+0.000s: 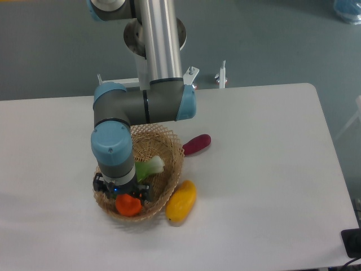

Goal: Pick up the orange from the basket

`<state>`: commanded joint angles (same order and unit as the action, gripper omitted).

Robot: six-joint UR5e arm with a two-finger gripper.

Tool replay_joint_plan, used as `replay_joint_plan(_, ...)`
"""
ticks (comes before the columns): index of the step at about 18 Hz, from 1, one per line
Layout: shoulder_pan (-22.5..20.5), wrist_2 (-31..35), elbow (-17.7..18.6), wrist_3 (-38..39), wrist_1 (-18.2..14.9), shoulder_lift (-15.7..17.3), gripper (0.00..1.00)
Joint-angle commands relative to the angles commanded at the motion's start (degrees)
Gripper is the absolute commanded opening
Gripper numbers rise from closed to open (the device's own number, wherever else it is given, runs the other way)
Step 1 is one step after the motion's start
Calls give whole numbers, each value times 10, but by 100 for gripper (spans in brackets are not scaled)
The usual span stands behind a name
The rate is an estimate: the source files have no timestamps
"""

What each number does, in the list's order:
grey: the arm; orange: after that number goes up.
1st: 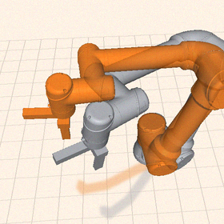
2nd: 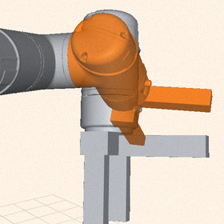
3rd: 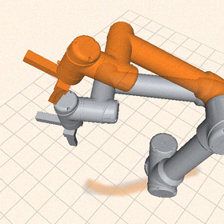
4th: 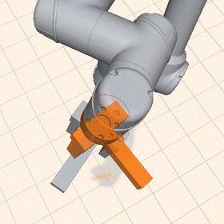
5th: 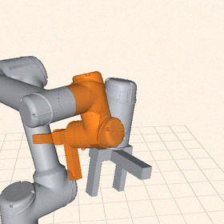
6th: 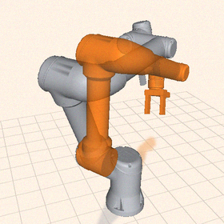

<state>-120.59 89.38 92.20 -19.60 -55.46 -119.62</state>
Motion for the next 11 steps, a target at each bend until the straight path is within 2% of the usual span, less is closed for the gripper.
replay_joint_plan(6, 0, -1, -2, 3, 2, -8, 100)
replay_joint_plan(9, 0, 0, 0, 6, 20, -13, 100)
replay_joint_plan(11, 0, 0, 0, 7, 21, -15, 100)
